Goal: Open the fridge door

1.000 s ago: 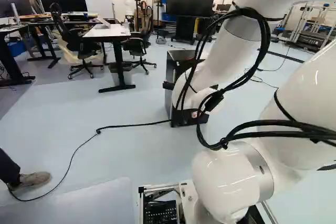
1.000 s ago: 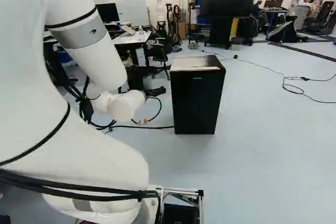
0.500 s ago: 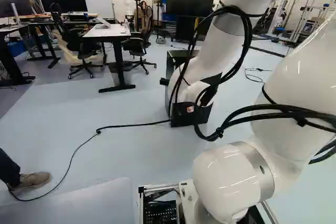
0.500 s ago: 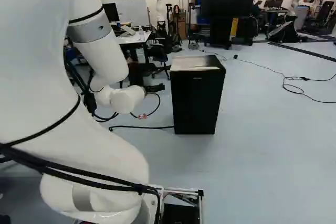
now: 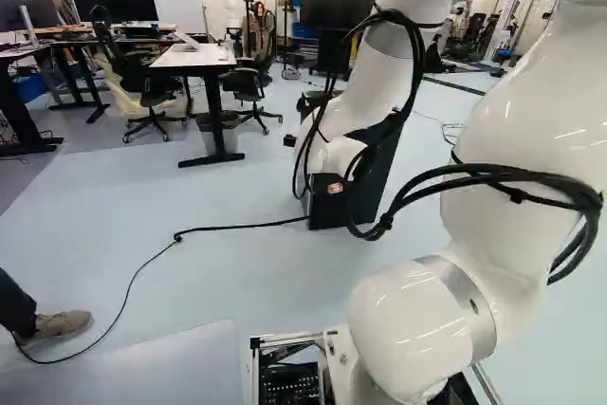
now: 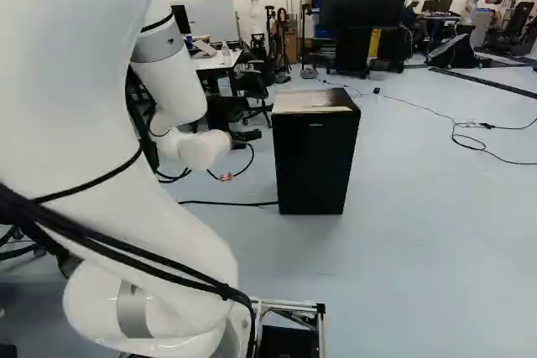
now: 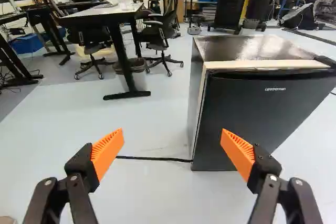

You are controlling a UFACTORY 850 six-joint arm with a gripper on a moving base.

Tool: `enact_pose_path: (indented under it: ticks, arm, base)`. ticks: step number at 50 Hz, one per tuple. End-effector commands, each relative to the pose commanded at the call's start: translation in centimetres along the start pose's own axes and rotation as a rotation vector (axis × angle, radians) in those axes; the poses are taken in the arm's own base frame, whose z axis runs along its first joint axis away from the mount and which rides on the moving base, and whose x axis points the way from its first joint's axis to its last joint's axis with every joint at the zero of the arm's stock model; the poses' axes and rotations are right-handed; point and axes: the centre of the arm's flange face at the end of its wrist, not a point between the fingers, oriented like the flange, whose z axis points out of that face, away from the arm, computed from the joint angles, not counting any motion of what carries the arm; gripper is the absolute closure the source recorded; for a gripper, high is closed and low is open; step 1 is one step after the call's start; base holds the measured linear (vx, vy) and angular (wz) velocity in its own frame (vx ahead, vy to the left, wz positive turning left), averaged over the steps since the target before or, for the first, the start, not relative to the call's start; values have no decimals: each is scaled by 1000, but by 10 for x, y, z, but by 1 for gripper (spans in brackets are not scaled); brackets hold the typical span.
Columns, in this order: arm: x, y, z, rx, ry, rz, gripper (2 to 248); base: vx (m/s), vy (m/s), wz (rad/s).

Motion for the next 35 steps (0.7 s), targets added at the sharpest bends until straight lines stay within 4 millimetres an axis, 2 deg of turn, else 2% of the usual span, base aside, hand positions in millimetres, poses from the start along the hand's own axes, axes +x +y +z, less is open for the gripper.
enact_pose_path:
  ticks: [18,35]
  arm:
    - [8,-9,27,-9,4,17,3]
    - [2,-16,59,-22,-19,29,3]
  base:
    - [0,0,0]
    - [0,0,0]
